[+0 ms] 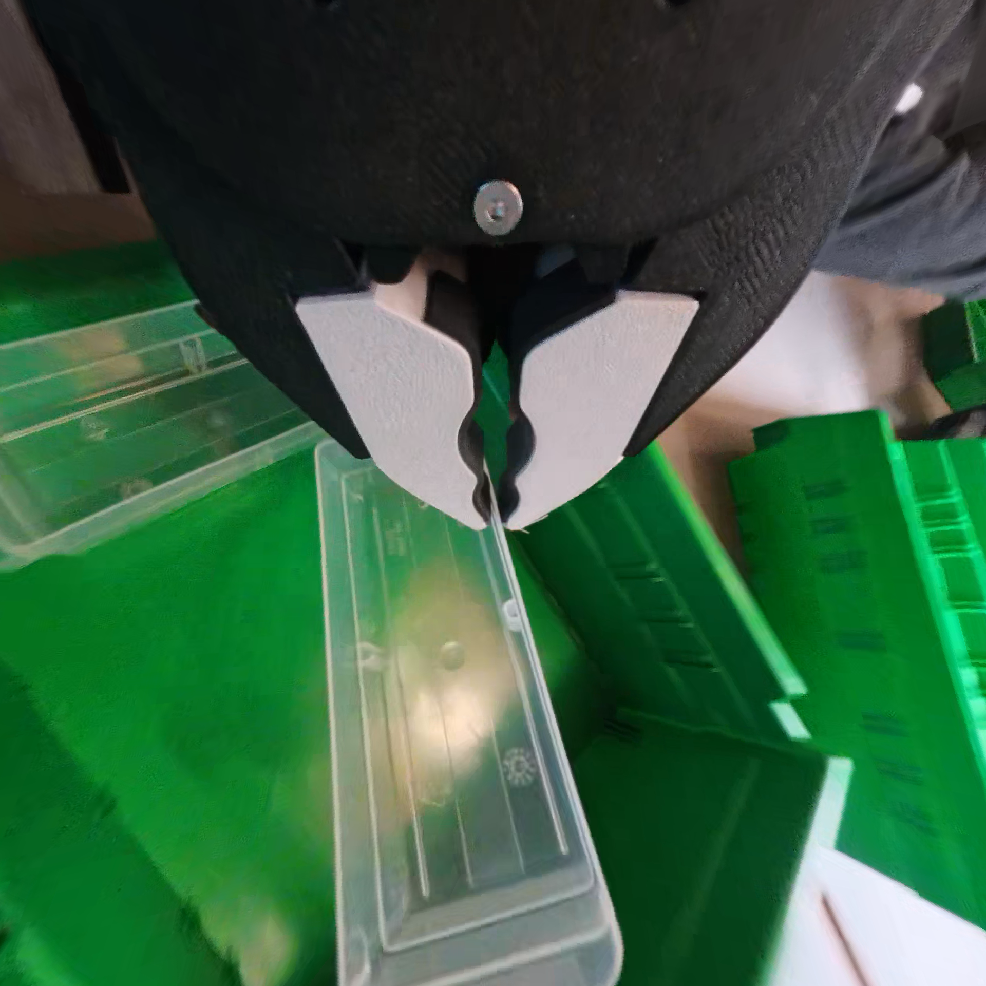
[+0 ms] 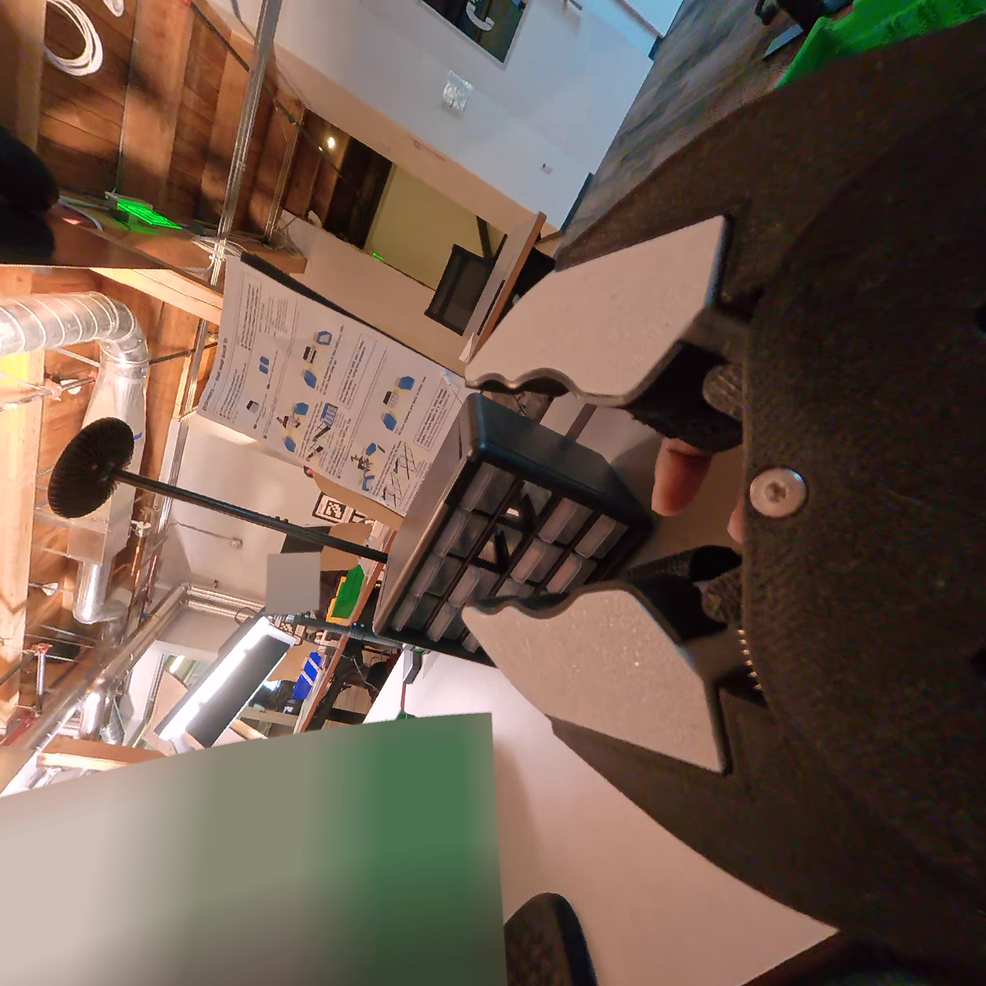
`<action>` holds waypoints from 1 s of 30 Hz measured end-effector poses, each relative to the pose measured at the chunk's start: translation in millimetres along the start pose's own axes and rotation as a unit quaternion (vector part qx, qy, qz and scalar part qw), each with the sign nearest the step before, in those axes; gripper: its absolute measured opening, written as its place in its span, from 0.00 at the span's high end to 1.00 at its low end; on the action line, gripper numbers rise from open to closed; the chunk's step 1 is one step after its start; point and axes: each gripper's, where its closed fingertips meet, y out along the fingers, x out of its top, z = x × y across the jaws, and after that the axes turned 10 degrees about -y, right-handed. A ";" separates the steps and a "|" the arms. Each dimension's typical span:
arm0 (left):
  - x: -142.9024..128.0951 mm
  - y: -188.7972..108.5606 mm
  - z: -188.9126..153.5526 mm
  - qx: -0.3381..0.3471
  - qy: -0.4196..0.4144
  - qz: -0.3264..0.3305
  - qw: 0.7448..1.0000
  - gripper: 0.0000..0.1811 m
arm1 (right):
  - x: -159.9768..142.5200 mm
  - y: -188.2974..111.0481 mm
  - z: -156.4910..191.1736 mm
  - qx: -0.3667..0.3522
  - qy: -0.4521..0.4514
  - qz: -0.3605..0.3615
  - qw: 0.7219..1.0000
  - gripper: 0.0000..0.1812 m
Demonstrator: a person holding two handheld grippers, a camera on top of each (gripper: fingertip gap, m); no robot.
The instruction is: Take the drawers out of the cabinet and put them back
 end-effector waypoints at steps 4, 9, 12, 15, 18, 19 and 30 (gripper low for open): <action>29.0 -60.9 9.5 0.040 -0.070 -0.157 0.984 0.99 | -1.2 4.6 9.1 0.022 0.011 -0.008 1.000 0.60; 73.6 -152.2 -58.6 -0.031 -0.109 -0.413 0.903 0.99 | 2.1 15.2 34.7 0.076 0.021 -0.036 0.996 0.57; 89.4 -189.3 -149.5 -0.159 -0.064 -0.488 0.856 0.99 | 3.5 23.4 67.1 0.140 0.005 -0.054 0.989 0.53; 95.4 -206.8 -241.4 -0.273 0.010 -0.505 0.819 1.00 | -1.4 31.0 113.1 0.231 -0.005 -0.059 0.971 0.46; 97.7 -204.6 -312.1 -0.347 0.087 -0.474 0.805 0.99 | -9.0 37.0 156.7 0.306 -0.008 -0.058 0.950 0.40; 98.4 -200.8 -328.6 -0.357 0.114 -0.457 0.807 0.99 | -10.9 38.8 167.5 0.322 -0.007 -0.059 0.945 0.39; 75.2 -189.5 -389.7 -0.420 0.233 -0.394 0.784 0.99 | -28.7 26.2 213.0 0.435 0.008 -0.063 0.898 0.52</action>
